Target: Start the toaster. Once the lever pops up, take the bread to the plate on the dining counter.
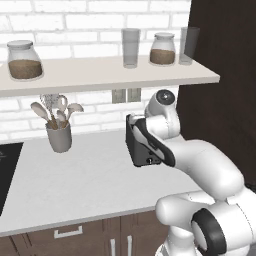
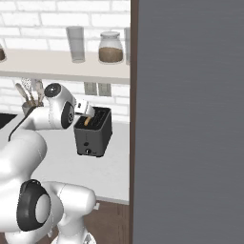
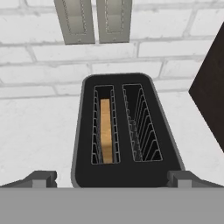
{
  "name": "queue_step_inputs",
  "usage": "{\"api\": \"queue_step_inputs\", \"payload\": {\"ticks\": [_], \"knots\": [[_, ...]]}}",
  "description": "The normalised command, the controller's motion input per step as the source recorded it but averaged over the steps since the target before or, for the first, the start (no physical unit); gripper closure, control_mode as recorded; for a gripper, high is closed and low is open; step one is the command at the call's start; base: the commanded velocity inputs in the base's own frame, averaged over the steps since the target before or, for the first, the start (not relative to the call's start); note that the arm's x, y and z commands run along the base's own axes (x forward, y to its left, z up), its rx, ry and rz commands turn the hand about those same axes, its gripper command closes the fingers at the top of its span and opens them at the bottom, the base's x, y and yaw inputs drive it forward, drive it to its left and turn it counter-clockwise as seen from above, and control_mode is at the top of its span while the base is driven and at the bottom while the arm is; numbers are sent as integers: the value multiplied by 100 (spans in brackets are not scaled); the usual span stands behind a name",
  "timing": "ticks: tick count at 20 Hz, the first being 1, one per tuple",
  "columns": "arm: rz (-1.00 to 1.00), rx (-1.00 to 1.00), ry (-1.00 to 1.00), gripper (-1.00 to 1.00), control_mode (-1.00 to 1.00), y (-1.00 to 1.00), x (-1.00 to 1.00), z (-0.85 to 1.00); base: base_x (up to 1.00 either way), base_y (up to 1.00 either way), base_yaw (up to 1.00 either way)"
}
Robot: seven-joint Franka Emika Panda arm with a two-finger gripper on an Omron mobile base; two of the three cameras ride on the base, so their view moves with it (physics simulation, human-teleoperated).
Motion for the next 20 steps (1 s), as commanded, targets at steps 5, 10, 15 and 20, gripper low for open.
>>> {"api": "queue_step_inputs", "payload": {"ticks": [5,10,15,20], "knots": [[0,0,0,-100,-100,0,19,0,0,0,0],[0,0,0,-100,-100,0,15,0,0,0,0],[0,0,0,-100,-100,5,1,-4,0,0,0],[0,0,0,-100,-100,1,0,-4,0,0,0]]}}
